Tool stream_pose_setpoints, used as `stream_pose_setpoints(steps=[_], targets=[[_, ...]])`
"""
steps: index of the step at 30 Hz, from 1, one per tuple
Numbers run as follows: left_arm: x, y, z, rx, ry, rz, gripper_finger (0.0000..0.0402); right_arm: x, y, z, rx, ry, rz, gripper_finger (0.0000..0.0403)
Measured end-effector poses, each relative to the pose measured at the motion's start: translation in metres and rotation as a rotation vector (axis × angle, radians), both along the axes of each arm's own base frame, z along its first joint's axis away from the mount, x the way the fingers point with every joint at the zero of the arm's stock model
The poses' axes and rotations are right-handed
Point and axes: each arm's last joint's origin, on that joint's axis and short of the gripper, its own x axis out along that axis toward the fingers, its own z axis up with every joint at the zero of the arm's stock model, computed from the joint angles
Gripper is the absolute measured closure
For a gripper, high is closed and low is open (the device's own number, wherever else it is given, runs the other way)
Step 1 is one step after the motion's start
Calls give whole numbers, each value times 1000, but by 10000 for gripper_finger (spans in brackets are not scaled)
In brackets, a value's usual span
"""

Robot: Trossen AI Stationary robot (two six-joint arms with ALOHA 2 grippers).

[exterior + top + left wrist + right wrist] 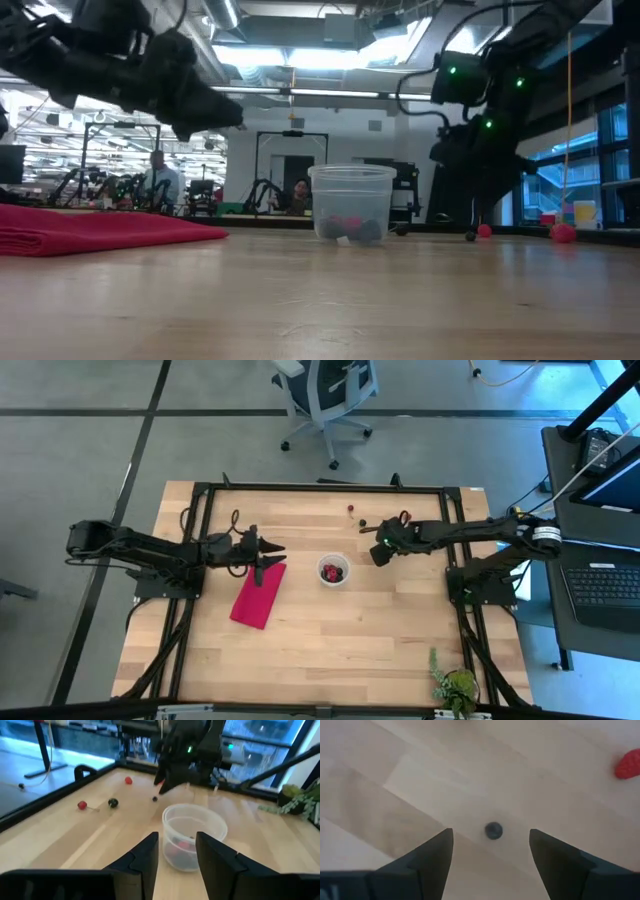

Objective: Pick and placing Produce into tupperware
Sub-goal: Put the blueberries into the transparent bin

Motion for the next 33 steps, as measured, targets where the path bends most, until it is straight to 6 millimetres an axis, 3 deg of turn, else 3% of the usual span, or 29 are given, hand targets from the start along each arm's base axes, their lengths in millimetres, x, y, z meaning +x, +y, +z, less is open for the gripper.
stream_pose_setpoints(steps=[11,26,33], targets=[[-36,-3,-17,16,-126,46,278,6,-12,-19,51,33,-8,139],[-46,-3,-5,67,-186,86,278,11,-15,-37,98,72,-9,140],[-53,-3,1,136,-201,130,278,11,-15,-38,106,66,-6,179]])
